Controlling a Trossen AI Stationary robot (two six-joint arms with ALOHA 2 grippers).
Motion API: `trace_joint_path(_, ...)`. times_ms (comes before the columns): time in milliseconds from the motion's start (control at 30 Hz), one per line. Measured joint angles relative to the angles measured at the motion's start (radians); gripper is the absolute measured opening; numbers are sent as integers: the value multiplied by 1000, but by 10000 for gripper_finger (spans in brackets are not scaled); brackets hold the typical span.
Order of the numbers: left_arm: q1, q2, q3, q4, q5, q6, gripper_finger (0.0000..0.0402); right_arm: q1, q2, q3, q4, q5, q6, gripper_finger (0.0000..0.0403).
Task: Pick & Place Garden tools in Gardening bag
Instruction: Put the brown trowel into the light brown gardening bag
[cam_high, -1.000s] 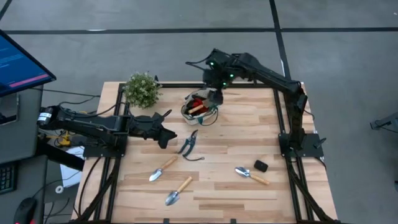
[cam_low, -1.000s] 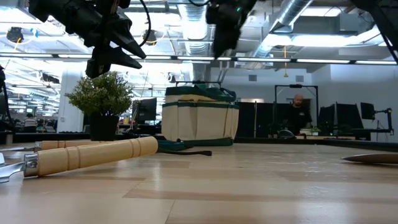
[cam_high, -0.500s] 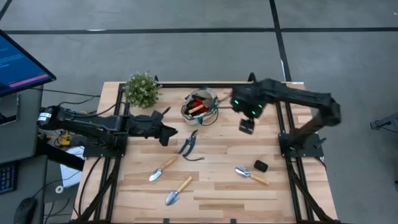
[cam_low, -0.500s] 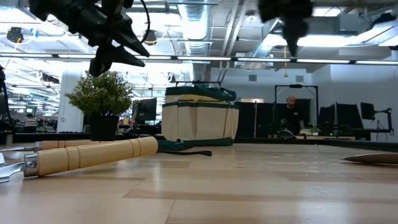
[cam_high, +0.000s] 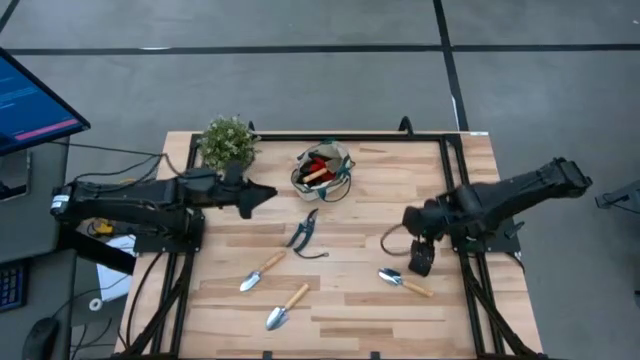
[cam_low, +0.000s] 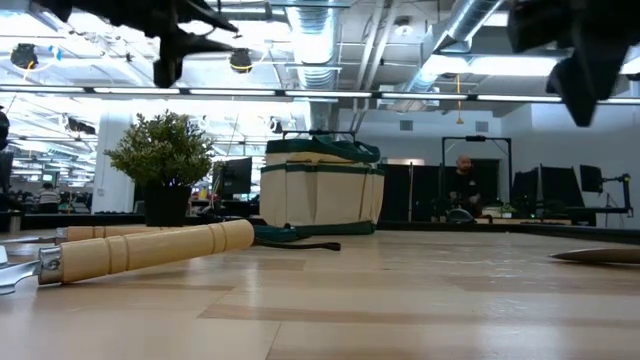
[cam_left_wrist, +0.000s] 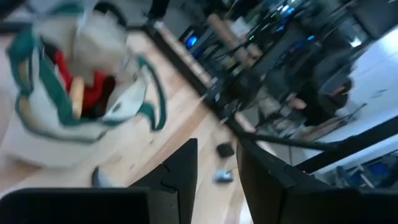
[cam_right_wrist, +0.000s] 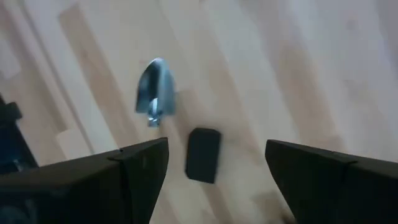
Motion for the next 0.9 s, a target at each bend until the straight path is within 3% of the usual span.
trace_joint_path(233, 24, -122, 0, -25, 0, 112, 112, 146, 6, -128, 187, 3, 185, 260)
trace_joint_path(433, 27, -156, 0, -47, 0, 192, 112, 234, 5, -211, 259, 31, 356, 260)
trace_joint_path(667, 27, -147, 0, -78, 0, 240, 112, 314, 5, -242, 336, 131, 375, 260)
trace_joint_path(900, 27, -147, 0, -84, 0, 241, 112, 363, 135, -250, 396, 106, 390, 260)
